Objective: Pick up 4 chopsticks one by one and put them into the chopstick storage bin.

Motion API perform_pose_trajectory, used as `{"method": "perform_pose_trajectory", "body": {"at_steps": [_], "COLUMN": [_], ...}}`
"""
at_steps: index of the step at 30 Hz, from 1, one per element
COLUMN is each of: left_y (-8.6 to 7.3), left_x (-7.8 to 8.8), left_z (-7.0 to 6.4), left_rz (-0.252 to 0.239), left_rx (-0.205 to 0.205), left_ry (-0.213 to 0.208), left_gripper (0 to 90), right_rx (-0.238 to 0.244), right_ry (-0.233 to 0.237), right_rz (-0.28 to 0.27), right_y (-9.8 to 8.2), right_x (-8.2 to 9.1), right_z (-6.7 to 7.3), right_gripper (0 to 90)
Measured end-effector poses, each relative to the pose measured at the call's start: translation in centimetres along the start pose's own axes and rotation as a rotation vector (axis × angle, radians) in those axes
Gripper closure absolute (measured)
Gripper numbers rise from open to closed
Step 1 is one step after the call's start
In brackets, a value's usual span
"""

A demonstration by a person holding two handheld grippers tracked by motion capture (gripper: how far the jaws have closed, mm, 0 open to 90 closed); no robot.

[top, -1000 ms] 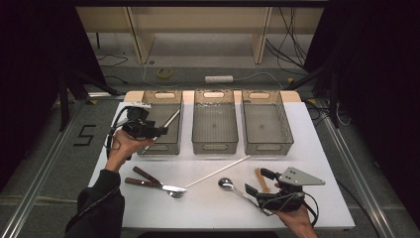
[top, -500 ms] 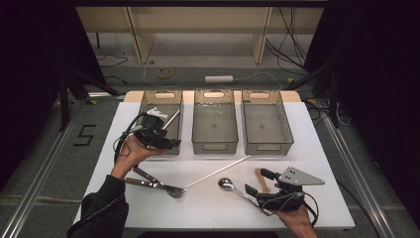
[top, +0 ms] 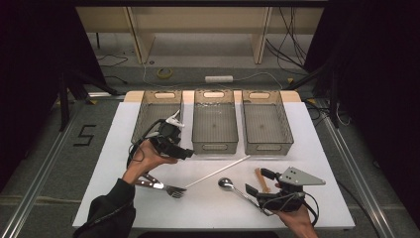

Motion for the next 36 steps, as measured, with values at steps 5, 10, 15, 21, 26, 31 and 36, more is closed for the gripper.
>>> {"method": "perform_pose_trajectory", "body": {"at_steps": [5,10,15,21,26,31,36], "left_y": [0.5,0.8,1.0,1.2,1.4,1.5,1.6], "left_x": [-0.9,-1.9,-2.7,-3.7,-4.6,-5.6,-6.8], "left_z": [-1.3,-2.4,-3.3,-4.1,-4.8,-5.3,-5.6], "left_rz": [0.018,0.041,0.068,0.102,0.135,0.169,0.204], "left_rx": [-0.035,-0.058,-0.074,-0.094,-0.117,-0.128,-0.134], "left_ry": [-0.027,-0.043,-0.056,-0.065,-0.069,-0.077,-0.080], "left_gripper": [24.8,24.3,24.6,25.4,27.9,33.4,40.8], "right_rx": [0.001,0.001,0.003,0.002,0.002,0.002,0.002], "right_ry": [0.001,0.001,0.003,0.003,0.002,0.002,0.001], "right_rz": [-0.002,0.000,0.000,0.001,0.000,0.001,0.001], "right_y": [0.0,0.0,0.0,0.0,0.0,0.0,0.0], "right_x": [0.1,0.0,0.0,0.0,0.0,0.0,0.0], "right_z": [0.0,0.0,0.0,0.0,0.0,0.0,0.0], "right_gripper": [22.2,22.2,22.2,22.2,22.2,22.2,22.2]}}
Point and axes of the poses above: each handheld gripper's, and its own axes: x roughly backward along the jaws, y roughly out of its top, z roughly to its left, the point moved 1 cm from there along -x, roughly forward along the jaws, and after that the axes turned 5 degrees about -x, right-handed, at the moved point
